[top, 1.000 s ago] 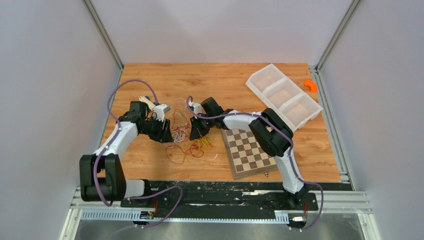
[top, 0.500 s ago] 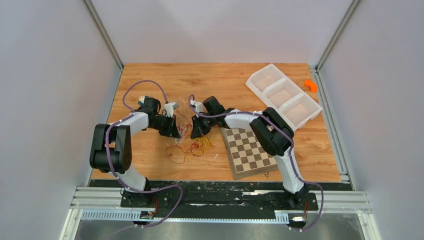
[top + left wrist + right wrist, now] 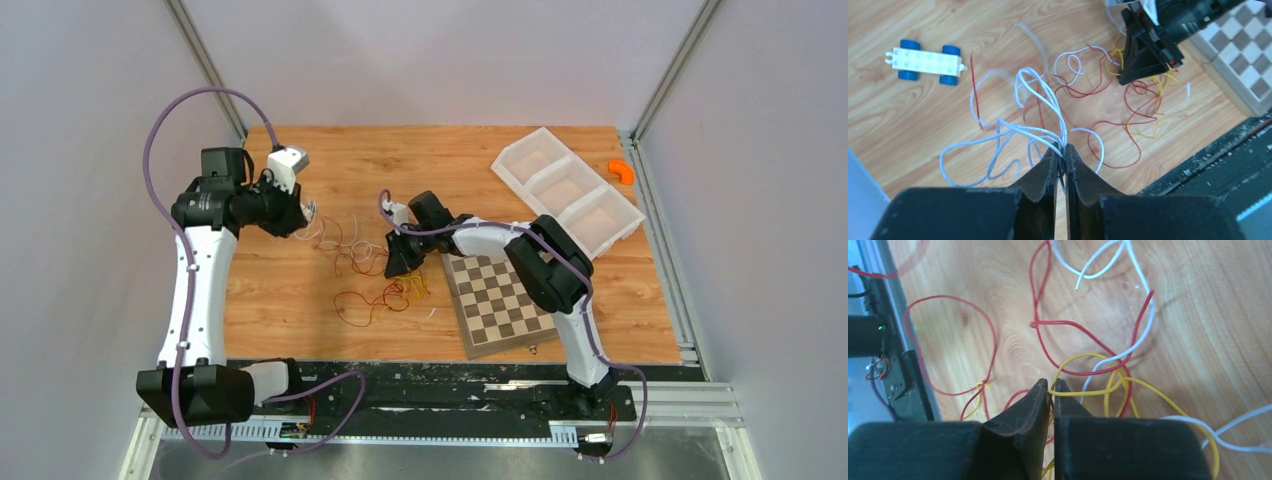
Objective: Untangle the cables
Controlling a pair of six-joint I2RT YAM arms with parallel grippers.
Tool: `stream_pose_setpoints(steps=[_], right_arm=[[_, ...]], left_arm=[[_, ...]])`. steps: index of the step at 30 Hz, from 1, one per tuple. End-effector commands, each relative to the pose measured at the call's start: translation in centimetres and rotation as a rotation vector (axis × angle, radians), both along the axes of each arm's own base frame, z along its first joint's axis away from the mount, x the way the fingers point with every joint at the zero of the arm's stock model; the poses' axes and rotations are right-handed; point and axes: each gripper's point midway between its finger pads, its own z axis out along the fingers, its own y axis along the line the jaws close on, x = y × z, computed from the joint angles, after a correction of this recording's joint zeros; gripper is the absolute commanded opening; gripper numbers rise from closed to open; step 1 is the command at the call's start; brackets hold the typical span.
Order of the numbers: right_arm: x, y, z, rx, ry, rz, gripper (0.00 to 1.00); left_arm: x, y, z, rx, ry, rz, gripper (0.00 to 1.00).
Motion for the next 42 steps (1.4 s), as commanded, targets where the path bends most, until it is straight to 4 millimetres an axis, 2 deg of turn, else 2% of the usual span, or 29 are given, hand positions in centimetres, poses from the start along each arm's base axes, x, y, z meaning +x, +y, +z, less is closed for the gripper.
stream_pose_setpoints(steps=[1, 4, 5, 6, 8, 10, 11, 12, 13, 16, 23, 24, 26, 29, 30, 32, 37, 42], right_arm=[[-0.1, -0.1, 8.6, 0.157, -0.113, 0.104, 0.17], [-1.1, -0.5, 14.9, 0.262, -0.183, 0.172, 0.42], [-1.6, -0.7, 16.8, 0.293, -0.212, 0.195, 0.5], [-2.2, -1.0, 18.6, 0.324, -0.236, 0.218, 0.6], [-3.4, -1.4, 21.7, 0.379, -0.269, 0.252, 0.76], [-4.1, -1.4, 23.8, 0.414, -0.27, 0.264, 0.85], [-4.3, -1.3, 24.4, 0.425, -0.262, 0.266, 0.87], [-4.4, -1.1, 24.8, 0.428, -0.254, 0.26, 0.87], [-4.4, -0.9, 25.0, 0.432, -0.252, 0.257, 0.87], [-4.4, 0.1, 25.2, 0.432, -0.287, 0.261, 0.83], [-5.2, 1.8, 25.4, 0.432, -0.393, 0.307, 0.75], [-5.1, 1.9, 25.4, 0.428, -0.405, 0.301, 0.69], [-5.0, 2.0, 25.8, 0.427, -0.423, 0.291, 0.46], [-5.0, 1.9, 26.5, 0.433, -0.459, 0.294, 0.28], [-5.1, 1.7, 26.9, 0.437, -0.475, 0.296, 0.17], [-5.1, 1.4, 27.4, 0.438, -0.502, 0.288, 0.01], [-5.0, 0.4, 29.0, 0.457, -0.518, 0.277, 0.0], [-4.1, -1.1, 29.6, 0.449, -0.531, 0.249, 0.0]], left_arm=[[-3.4, -2.6, 2.2, -0.119, 0.101, -0.095, 0.13], [-2.5, -4.9, 4.0, -0.301, 0.097, -0.069, 0.1], [-2.4, -5.4, 3.9, -0.358, 0.142, -0.022, 0.06], [-1.8, -5.8, 4.4, -0.4, 0.125, -0.02, 0.05], [-1.7, -7.0, 4.2, -0.514, 0.172, 0.004, 0.04], [-1.7, -8.1, 5.2, -0.626, 0.163, 0.007, 0.07], [-1.7, -8.5, 5.5, -0.693, 0.206, 0.046, 0.1], [-1.6, -9.0, 5.8, -0.729, 0.168, 0.019, 0.11], [-1.3, -9.4, 6.5, -0.777, 0.161, 0.029, 0.13], [-1.9, -10.6, 6.2, -0.825, 0.201, 0.034, 0.14], [-2.3, -11.2, 6.1, -0.845, 0.243, 0.033, 0.14], [-2.3, -11.2, 6.0, -0.843, 0.245, 0.033, 0.14], [-2.3, -11.2, 6.0, -0.838, 0.243, 0.03, 0.14], [-2.3, -11.1, 5.7, -0.824, 0.245, 0.038, 0.14], [-2.4, -11.1, 5.7, -0.816, 0.238, 0.034, 0.14], [-2.5, -10.9, 5.3, -0.798, 0.242, 0.046, 0.14], [-2.7, -10.5, 4.7, -0.747, 0.224, 0.046, 0.12], [-2.8, -10.2, 4.2, -0.737, 0.231, 0.067, 0.05]])
